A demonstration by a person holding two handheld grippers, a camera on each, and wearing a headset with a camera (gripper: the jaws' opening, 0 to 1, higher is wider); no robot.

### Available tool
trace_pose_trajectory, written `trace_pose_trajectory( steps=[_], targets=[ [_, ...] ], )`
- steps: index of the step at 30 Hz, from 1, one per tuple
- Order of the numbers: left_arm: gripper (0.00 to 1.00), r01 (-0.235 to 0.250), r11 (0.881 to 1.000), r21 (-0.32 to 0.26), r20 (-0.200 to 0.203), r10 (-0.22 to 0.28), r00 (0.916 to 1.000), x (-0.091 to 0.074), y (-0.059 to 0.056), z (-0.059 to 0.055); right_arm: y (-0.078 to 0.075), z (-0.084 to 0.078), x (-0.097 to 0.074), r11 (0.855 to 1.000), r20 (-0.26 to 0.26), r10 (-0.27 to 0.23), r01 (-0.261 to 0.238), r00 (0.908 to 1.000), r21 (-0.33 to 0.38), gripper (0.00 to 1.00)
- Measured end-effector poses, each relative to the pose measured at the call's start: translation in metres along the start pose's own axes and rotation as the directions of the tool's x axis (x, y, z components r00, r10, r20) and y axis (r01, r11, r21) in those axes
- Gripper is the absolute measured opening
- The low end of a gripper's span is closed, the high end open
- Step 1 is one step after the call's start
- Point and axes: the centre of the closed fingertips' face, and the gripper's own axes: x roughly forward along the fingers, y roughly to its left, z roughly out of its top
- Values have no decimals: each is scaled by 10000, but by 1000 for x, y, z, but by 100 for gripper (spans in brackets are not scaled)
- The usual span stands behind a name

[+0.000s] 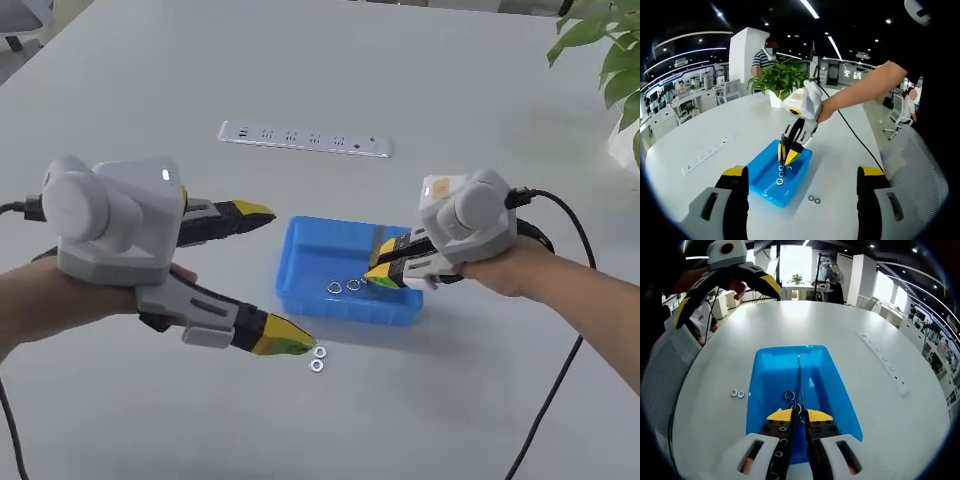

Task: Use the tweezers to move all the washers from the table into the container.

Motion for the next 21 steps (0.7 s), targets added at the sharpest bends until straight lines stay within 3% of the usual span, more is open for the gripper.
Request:
trace_pose_trajectory(
  steps=[5,10,21],
  targets=[
    [84,174,9991,399,-142,-169,9998,12,11,9,-1,-1,0,10000,-22,-1,1,10000,12,9],
    [65,554,9951,815,-346,-527,9980,27,20,19,-1,0,0,10000,-33,-11,11,10000,-27,9],
    [53,1298,9807,1459,-975,-1164,9884,61,33,21,-1,-1,1,9999,-37,-22,22,10000,-111,9]
  ],
)
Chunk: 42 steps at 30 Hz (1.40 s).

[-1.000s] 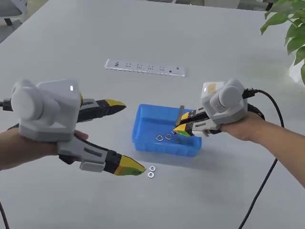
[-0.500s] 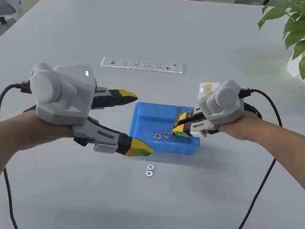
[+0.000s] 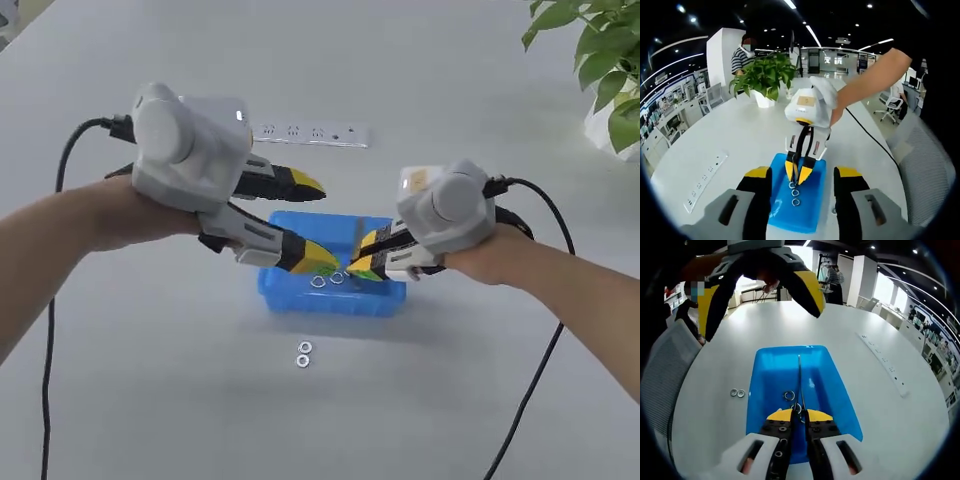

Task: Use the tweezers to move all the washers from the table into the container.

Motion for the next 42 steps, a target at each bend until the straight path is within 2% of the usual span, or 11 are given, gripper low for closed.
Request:
trace_pose_trajectory(
  steps=[7,11,16,22,24,29,42],
  targets=[
    [40,315,9991,288,-197,-309,9993,16,8,-2,0,-1,0,10000,31,-1,1,10000,2,9],
    [30,593,9975,388,-198,-585,9981,23,7,-3,0,-1,0,10000,16,26,-26,10000,-76,9],
    [25,777,9949,650,-285,-760,9967,33,8,-5,0,-1,1,9998,-20,89,-90,10000,-165,9],
    [14,1061,9900,931,-412,-1027,9939,41,8,-7,-1,-3,1,9995,-62,136,-137,9999,-278,9],
    [14,1111,9881,1067,-578,-1054,9927,44,9,-9,-1,-4,1,9996,-60,141,-143,9999,-263,9],
    [10,1340,9846,1118,-665,-1272,9897,47,6,-12,-1,-5,0,9993,-101,181,-184,9998,-314,9],
    [6,1523,9807,1227,-556,-1464,9877,51,5,-9,0,-6,3,9988,-168,203,-210,9997,-434,10]
  ],
)
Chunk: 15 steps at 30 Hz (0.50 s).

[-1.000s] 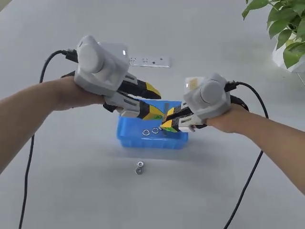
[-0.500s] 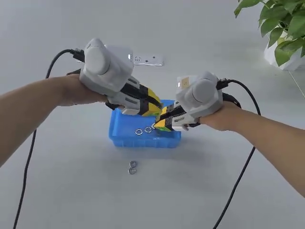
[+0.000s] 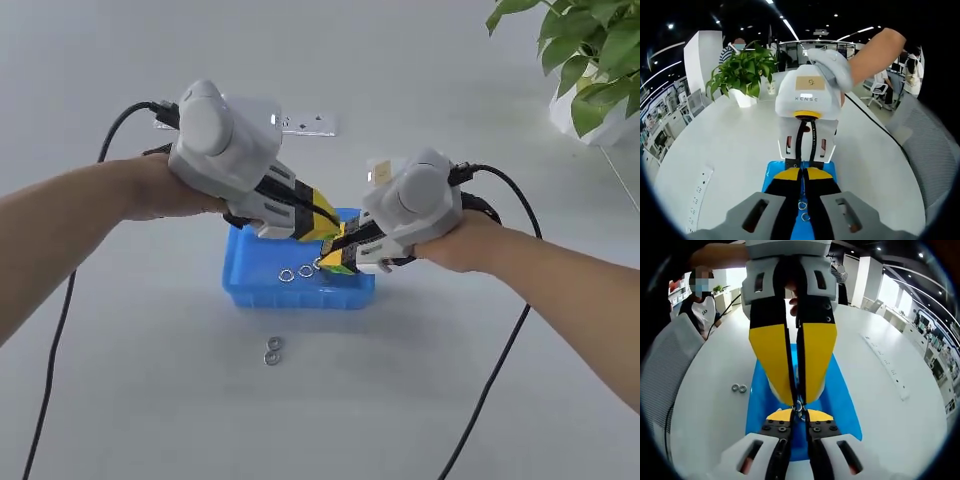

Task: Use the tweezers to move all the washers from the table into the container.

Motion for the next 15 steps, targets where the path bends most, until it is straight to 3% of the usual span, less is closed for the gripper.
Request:
trace_pose_trajectory(
  steps=[9,15],
  targets=[
    [6,-9,9999,-122,-67,8,10000,-3,1,-3,0,0,0,9998,-193,-80,77,9998,-168,19],
    [5,-75,9997,-243,-85,73,9999,-6,2,-5,-4,10,-16,9976,104,-661,659,9978,190,26]
  ],
)
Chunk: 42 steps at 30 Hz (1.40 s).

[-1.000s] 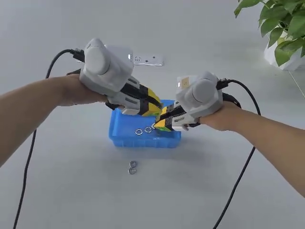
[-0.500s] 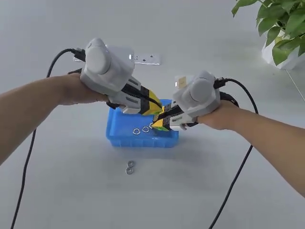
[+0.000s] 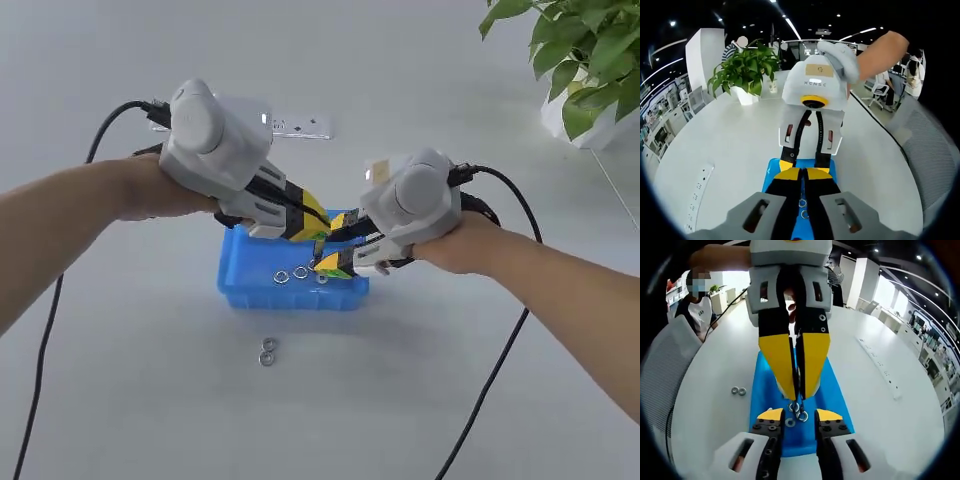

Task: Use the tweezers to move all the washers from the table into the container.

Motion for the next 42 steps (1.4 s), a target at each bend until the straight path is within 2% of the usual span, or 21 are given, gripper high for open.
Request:
trace_pose_trajectory(
  steps=[3,10,16,18,22,28,42],
  targets=[
    [5,2,10000,0,-23,-2,10000,0,0,0,-7,2,-8,9975,271,-412,396,9988,591,28],
    [5,34,10000,80,-154,-33,9999,0,-2,0,-11,9,-33,9894,552,-1015,950,9933,1098,34],
    [5,14,10000,29,-276,-13,9996,0,-1,1,-10,7,-48,9821,591,-1285,1188,9899,1461,43],
    [5,17,9998,-209,-82,-18,10000,-1,-1,4,-8,4,-52,9787,577,-1375,1266,9888,1619,48],
    [5,-132,9998,-178,-14,132,9999,-6,1,9,-5,-1,-60,9714,579,-1612,1480,9852,1859,57],
    [5,-275,9993,-253,336,283,9990,-16,1,21,1,-6,-71,9604,668,-1884,1695,9798,2213,68],
    [5,-550,9982,-239,360,559,9978,-39,-7,41,10,-7,-97,9311,1029,-2774,2409,9552,2741,85]
  ],
)
